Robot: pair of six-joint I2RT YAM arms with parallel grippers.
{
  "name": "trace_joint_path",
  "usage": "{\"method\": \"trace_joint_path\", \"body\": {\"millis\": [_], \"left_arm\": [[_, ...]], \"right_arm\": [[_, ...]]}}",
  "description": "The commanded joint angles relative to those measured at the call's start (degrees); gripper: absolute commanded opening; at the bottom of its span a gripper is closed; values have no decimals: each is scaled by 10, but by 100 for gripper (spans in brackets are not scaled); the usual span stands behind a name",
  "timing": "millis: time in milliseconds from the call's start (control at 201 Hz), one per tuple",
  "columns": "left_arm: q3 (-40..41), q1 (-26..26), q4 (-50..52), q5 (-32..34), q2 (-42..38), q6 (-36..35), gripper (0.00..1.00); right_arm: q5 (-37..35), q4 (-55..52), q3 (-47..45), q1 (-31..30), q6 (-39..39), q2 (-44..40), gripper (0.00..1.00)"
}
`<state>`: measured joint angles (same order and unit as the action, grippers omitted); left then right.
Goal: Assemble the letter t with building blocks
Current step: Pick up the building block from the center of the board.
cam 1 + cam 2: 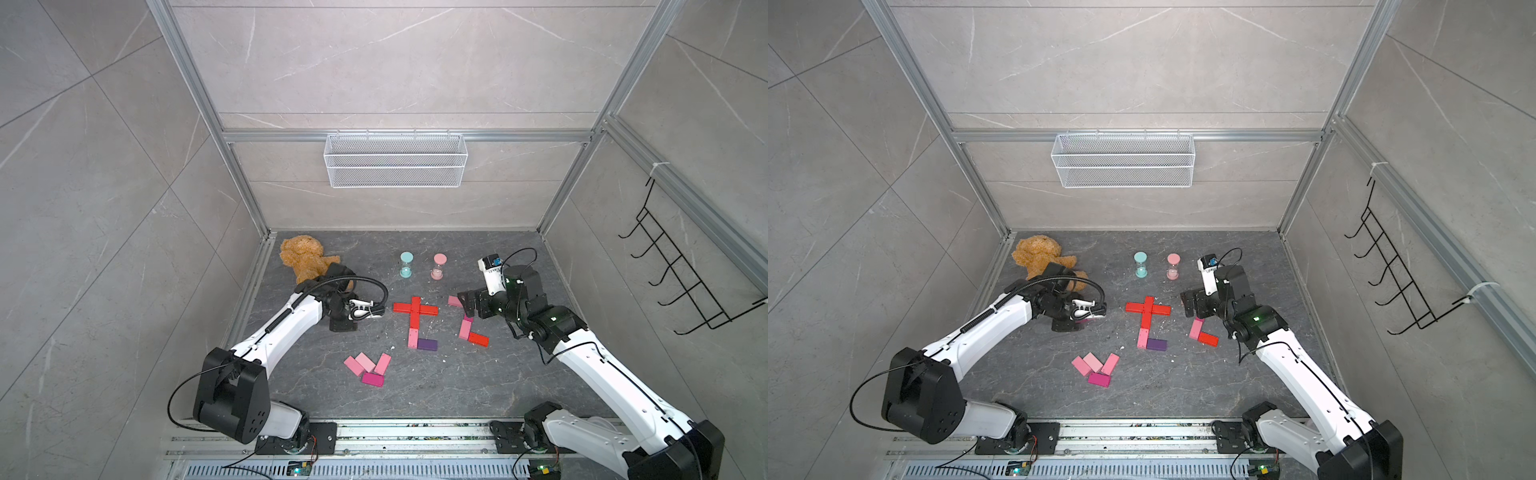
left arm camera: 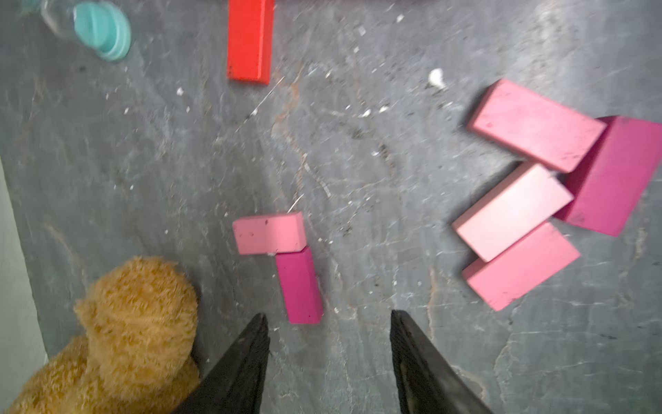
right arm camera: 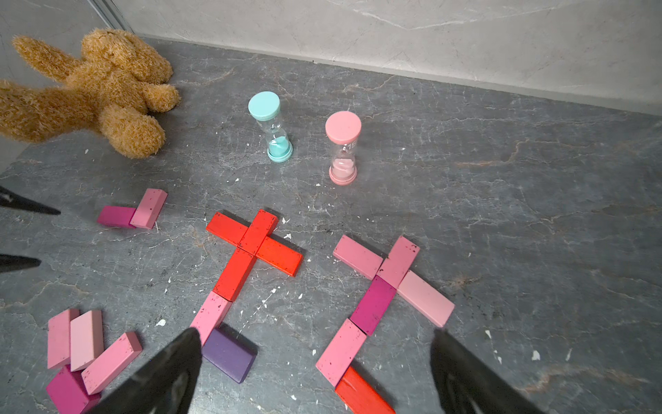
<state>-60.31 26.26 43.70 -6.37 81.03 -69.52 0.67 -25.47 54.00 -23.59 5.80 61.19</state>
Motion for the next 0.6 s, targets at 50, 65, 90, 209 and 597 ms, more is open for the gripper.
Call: {"method": "trace_joint_path", "body": {"millis": [50,65,90,209,597], "left_arm": [[38,65,59,33,-26,1,57],[42,71,60,36,-27,2,57],[50,78,63,40,-30,5,56],[90,110,56,42,-45,11,56],[145,162,-10,46,-28,20,50]], "right_arm": [[-4,9,11,-1,-3,3,100],[-4,9,11,0,-3,2,100],[-5,9,11,-1,-4,2,100],[-6,9,11,-1,-4,2,100],[-6,7,11,-1,-4,2,100]]}}
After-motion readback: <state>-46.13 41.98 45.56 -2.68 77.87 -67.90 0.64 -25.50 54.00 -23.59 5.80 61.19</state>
